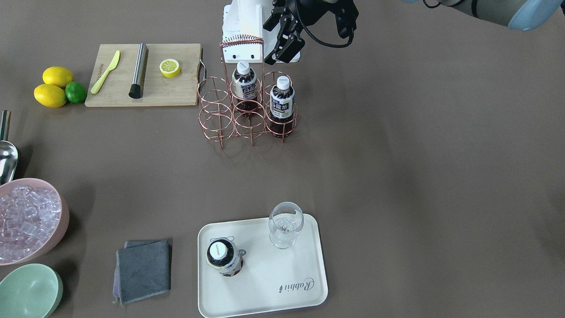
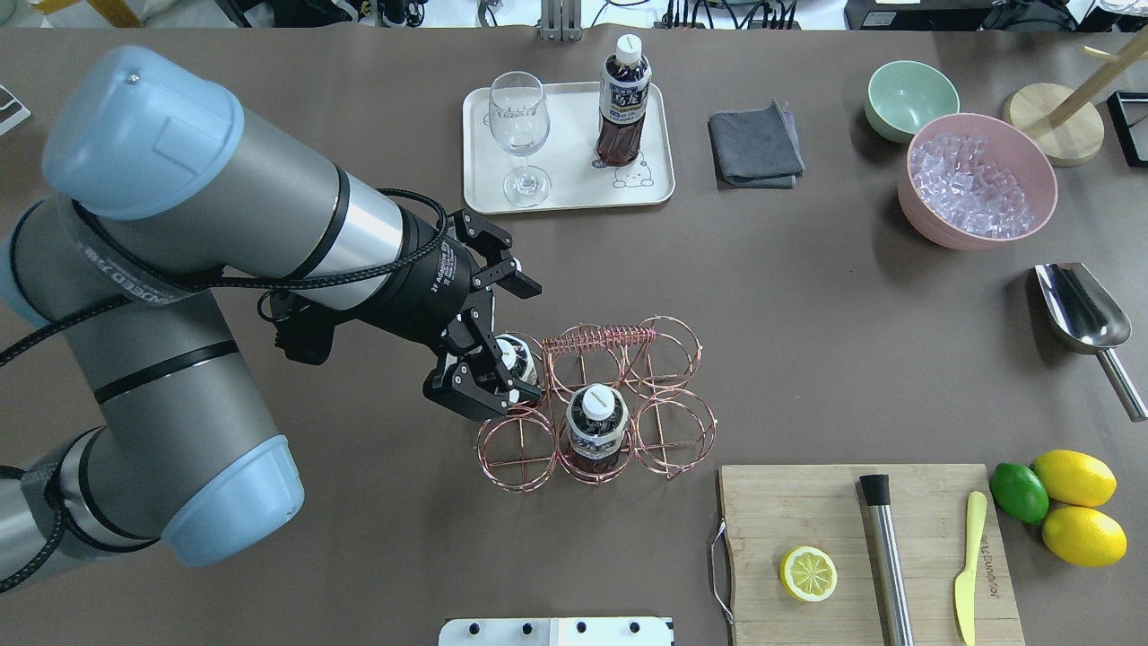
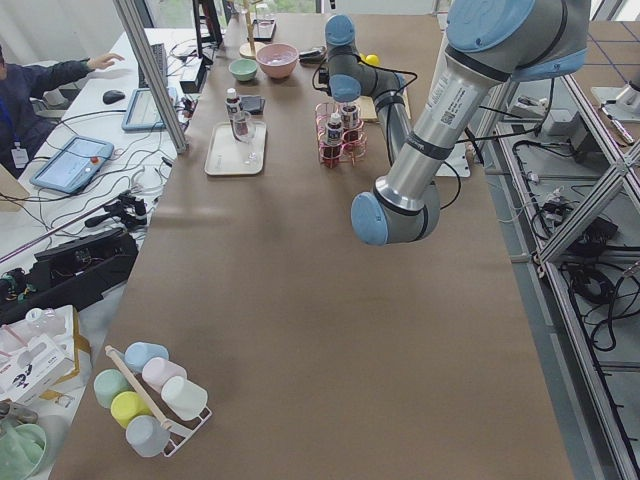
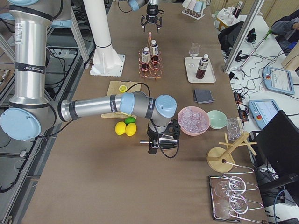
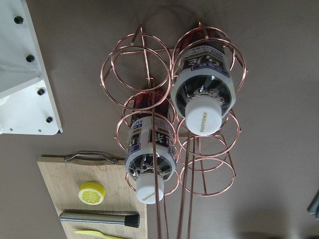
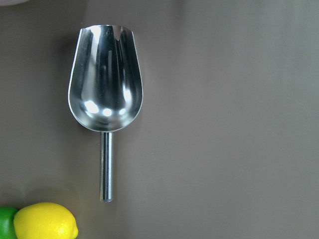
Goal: Take tea from basket to plate
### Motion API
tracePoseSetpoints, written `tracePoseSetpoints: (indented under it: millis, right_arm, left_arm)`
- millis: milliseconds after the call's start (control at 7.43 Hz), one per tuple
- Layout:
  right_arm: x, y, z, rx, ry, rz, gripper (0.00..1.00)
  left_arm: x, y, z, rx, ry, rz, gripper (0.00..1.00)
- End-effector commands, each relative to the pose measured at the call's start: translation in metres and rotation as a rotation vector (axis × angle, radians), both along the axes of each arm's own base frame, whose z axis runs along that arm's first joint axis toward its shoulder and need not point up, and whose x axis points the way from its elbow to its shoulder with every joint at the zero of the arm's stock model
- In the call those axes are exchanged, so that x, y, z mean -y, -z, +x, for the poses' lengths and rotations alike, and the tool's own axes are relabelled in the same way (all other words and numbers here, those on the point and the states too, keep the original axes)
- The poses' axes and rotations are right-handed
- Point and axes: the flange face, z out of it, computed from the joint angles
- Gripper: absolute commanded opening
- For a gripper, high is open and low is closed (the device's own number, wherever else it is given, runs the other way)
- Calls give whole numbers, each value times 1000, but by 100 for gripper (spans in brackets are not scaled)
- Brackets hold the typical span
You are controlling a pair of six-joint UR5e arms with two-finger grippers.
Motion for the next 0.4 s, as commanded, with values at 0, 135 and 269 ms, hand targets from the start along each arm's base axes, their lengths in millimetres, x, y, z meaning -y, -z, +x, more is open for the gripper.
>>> tracePoseSetpoints:
  millis: [0, 135, 269]
  right_arm:
    - [0, 71, 9, 11, -23, 151, 100]
    - [-4, 84, 17, -5, -39, 182, 100]
    - [-10, 76, 31, -14, -69, 161, 100]
  left_arm:
    - [124, -594, -382, 540, -833, 1553, 98]
    - [123, -594, -383, 541, -831, 1552, 98]
    - [123, -595, -383, 538, -832, 1545, 98]
